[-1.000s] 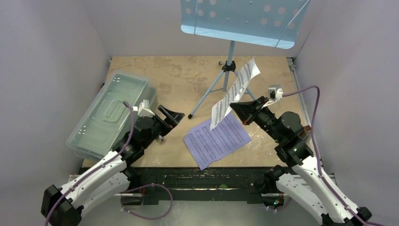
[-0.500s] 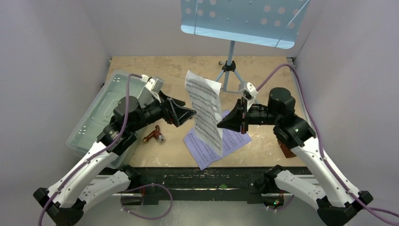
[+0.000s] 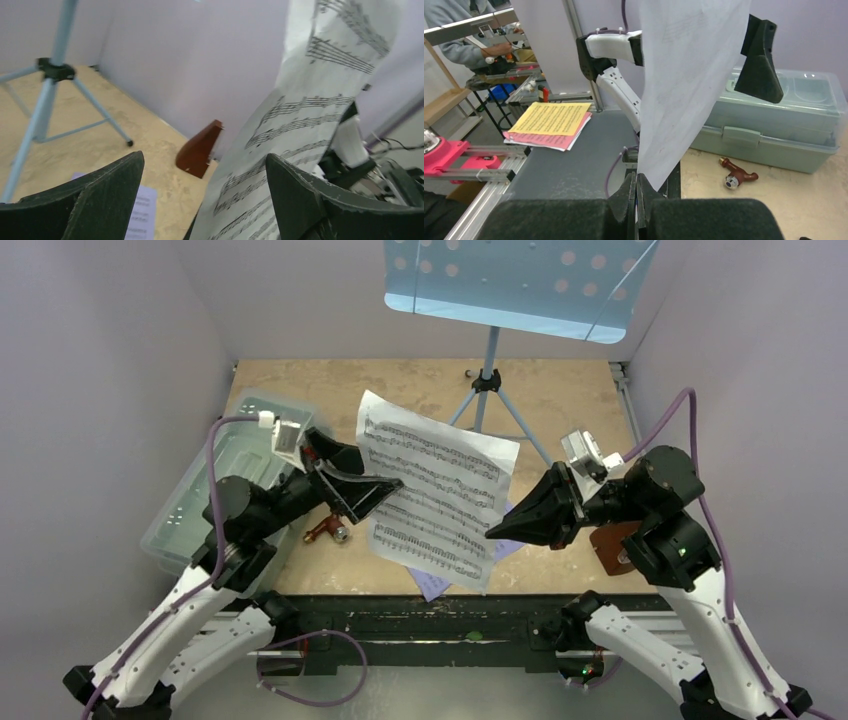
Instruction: Set up the instrument practice props
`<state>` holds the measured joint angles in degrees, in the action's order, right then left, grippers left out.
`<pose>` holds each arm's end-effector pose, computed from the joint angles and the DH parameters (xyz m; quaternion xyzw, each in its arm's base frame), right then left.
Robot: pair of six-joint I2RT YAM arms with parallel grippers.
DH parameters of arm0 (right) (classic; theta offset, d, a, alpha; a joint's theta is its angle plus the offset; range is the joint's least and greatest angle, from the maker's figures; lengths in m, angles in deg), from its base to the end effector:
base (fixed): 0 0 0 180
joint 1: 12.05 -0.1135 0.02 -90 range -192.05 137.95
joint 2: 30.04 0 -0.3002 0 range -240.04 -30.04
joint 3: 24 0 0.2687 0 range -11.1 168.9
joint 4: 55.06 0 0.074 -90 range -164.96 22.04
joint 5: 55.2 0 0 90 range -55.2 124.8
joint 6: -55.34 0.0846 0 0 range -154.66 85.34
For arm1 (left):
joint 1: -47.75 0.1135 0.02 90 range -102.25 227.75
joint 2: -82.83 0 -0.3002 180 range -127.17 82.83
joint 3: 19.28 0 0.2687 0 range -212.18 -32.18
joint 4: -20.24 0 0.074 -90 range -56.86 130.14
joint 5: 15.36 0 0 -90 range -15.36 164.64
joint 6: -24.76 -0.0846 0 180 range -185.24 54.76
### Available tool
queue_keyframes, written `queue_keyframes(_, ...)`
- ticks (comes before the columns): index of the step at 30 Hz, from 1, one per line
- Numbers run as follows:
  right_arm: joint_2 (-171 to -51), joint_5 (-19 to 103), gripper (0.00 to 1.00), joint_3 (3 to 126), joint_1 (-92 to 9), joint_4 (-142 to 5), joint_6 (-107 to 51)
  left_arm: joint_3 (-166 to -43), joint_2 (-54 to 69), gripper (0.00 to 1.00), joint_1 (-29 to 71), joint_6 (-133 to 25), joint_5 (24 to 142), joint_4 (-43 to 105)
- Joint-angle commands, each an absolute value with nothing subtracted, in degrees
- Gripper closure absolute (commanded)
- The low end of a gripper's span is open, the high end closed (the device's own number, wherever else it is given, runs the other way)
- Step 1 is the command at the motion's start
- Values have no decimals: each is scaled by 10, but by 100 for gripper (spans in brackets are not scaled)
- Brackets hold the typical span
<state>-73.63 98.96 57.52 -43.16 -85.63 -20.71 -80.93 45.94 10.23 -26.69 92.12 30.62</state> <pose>0.0672 0.1295 0.4999 -0.4779 0.4937 0.5677 0.4534 0.1223 -0.1260 0.4447 0.1146 0.6070 -0.5545 0.5576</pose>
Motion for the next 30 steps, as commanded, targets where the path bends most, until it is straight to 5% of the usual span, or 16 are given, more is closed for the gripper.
queue_keyframes(1, -740, 1007, 100, 593, -433, -841, -188, -792, 384, 18, 104, -114, 1156, -6)
queue_keyframes(6, -731, 956, 100, 586, -433, -854, -192, -795, 379, 46, 104, -53, 1195, -86)
queue_keyframes(9, -725, 911, 99, 571, -433, -825, -173, -819, 385, 85, 103, -117, 1151, -11)
queue_keyframes(11, -721, 883, 83, 548, -433, -771, -132, -826, 392, 93, 104, -144, 1117, 13)
queue_keyframes(13, -721, 856, 79, 536, -433, -730, -100, -827, 403, 100, 104, -161, 1070, 29)
queue_keyframes(21, -723, 747, 38, 476, -433, -576, 16, -835, 405, 100, 103, -152, 977, -22)
queue_keyframes(30, -742, 736, 36, 459, -433, -484, 72, -840, 366, 100, 104, -101, 981, -77)
